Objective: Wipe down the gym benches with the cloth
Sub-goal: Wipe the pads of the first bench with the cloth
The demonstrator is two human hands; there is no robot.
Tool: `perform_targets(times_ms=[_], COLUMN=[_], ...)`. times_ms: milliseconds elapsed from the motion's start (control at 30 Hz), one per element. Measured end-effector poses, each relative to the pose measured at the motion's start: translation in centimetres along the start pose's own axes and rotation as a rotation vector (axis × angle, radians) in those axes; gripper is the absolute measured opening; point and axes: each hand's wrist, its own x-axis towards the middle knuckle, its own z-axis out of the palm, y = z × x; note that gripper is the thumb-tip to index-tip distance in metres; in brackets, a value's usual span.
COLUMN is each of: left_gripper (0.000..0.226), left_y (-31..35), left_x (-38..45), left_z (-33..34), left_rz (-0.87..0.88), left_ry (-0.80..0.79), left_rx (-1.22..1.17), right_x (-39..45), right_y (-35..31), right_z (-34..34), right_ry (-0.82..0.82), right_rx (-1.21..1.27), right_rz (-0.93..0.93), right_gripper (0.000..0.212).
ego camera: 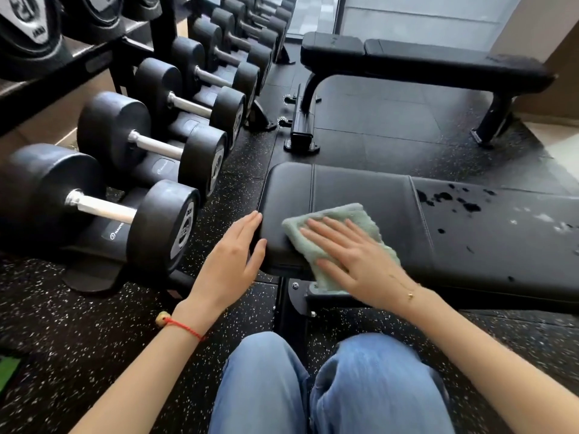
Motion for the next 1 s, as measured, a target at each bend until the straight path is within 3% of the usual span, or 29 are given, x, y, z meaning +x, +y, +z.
perform_targets(times_ms=[100,233,300,400,467,633,700,767,900,1000], left_gripper=[0.051,0.050,0.051,0.055,0.058,0.056,0.056,0.055,0.049,0.045], left_y=[0.3,1.7,2.5,3.2,3.6,3.9,3.8,3.7,3.2,2.2], left_x=[0.2,1.8,3.3,5.4,6.4,6.8,6.7,6.6,6.4,5.3], left_z=[-0.1,0.3,0.7,1.3,1.9,3.1,3.1,3.0,2.7,1.9], left_rz=[-0.015,0.010,0.026,0.038,0.041,0.025,0.011,0.017,0.040,0.018], left_ry=[0.008,0.009,-0.002,-0.013,-0.036,-0.041,-0.027,-0.032,-0.042,-0.017], left_rx=[0.016,0.046,0.047,0.072,0.082,0.114,0.101,0.079,0.019,-0.012], right_x=[1.0,7.5,7.3,0.7,-3.3,2.5,6.2,6.6,-1.9,-5.9], right_y=[6.3,10.6,8.4,3.7,3.8,12.9,13.1,10.6,3.8,2.8], right_z=[-1.7,-2.3,-1.6,-1.2,-1.8,-3.2,-2.7,-2.1,-2.6,-3.0], right_ry=[0.039,0.019,0.004,0.013,-0.002,0.022,-0.005,-0.013,-0.040,-0.083], right_rx=[-0.026,-0.097,-0.073,-0.024,-0.004,-0.049,-0.079,-0.044,0.003,-0.072], right_rz=[0.247,0.548,0.475,0.203,0.149,0.506,0.584,0.493,0.162,0.103], right_gripper=[0.062,0.052,0.051,0.054,0.054,0.057,0.052,0.051,0.055,0.062])
